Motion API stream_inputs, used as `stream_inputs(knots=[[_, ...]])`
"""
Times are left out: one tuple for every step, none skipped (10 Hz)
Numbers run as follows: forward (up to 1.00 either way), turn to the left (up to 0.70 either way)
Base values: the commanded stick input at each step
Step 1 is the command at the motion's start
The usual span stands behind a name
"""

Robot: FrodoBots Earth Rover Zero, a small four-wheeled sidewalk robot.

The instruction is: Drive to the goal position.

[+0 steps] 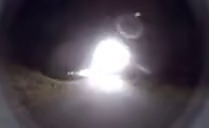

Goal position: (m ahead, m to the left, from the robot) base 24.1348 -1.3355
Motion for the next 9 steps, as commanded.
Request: stream_inputs(knots=[[1.0,0.05],[1.0,0.04],[1.0,0.04],[1.0,0.03],[1.0,0.0],[1.0,-0.03],[1.0,-0.04],[1.0,-0.06],[1.0,-0.1]])
